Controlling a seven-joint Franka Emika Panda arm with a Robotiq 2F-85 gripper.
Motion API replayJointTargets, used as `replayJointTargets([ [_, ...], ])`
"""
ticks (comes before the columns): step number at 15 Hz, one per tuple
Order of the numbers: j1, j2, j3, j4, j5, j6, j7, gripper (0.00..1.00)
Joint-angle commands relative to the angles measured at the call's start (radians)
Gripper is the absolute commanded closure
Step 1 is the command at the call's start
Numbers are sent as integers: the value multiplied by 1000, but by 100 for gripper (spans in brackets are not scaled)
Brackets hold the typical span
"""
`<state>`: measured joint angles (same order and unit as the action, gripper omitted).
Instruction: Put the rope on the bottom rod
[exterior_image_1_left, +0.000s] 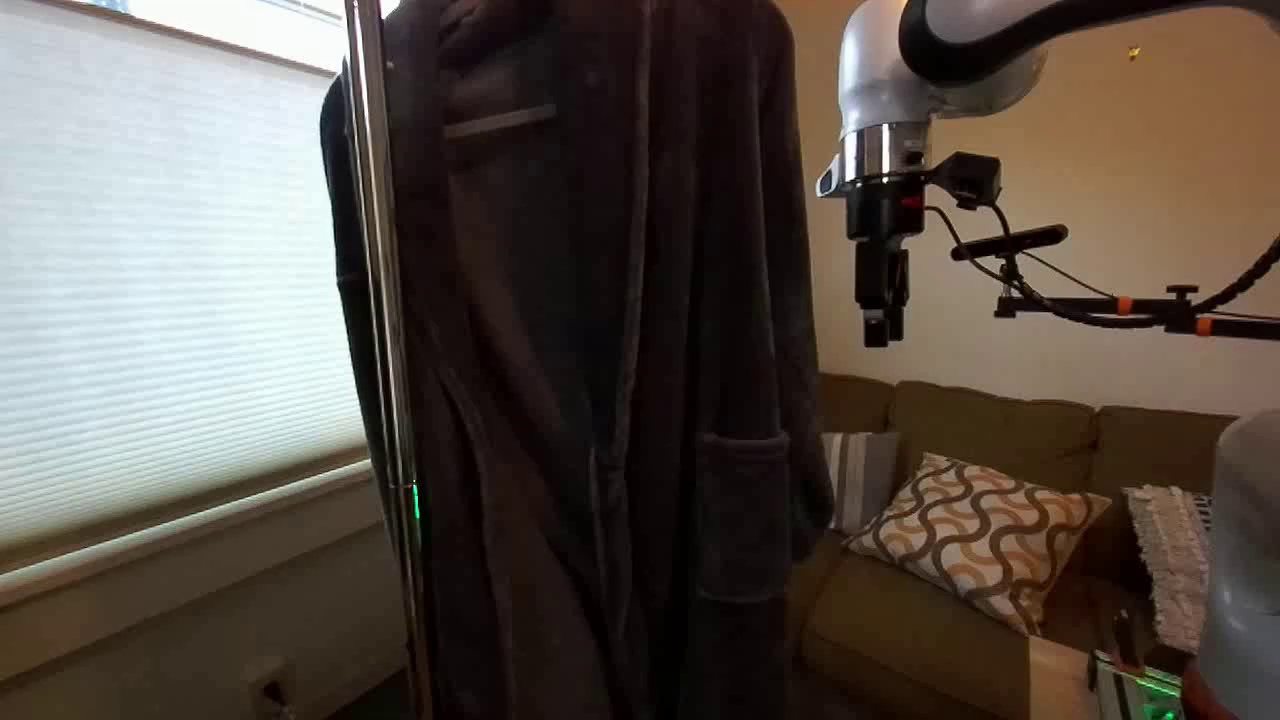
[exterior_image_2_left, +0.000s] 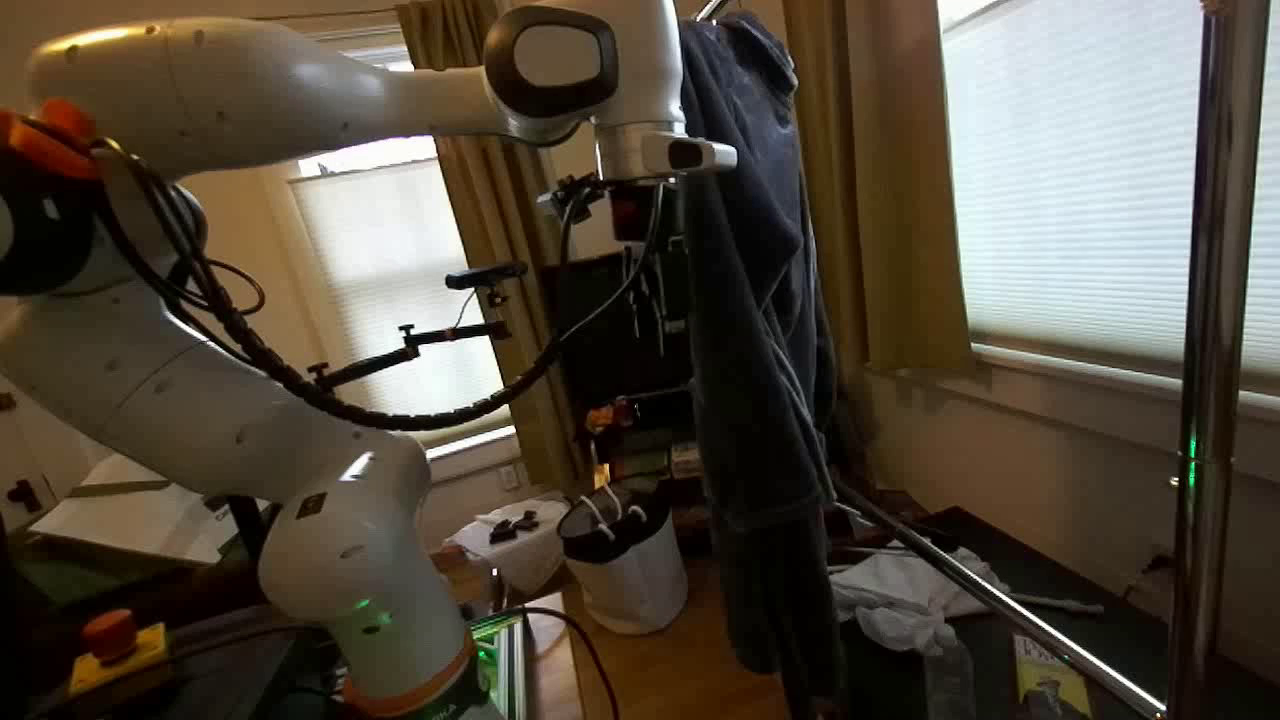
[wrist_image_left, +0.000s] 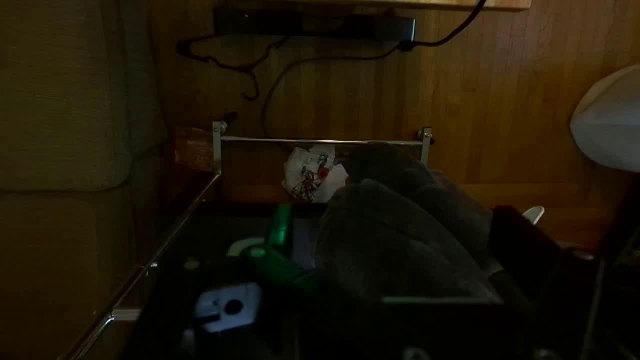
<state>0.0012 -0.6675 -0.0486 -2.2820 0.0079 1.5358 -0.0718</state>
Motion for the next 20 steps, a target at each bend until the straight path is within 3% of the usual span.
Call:
replayJointTargets([
  [1,-3,1,3,2,2,-1,-1,0],
  [11,-3,1,3,5,2,-1,-1,0],
  [12,-9,-11,18,12,3,45,33,0],
  [15,-15,10,26,149,47,104,108,0],
  [20,-31,98,49,463,16,192,214,0],
])
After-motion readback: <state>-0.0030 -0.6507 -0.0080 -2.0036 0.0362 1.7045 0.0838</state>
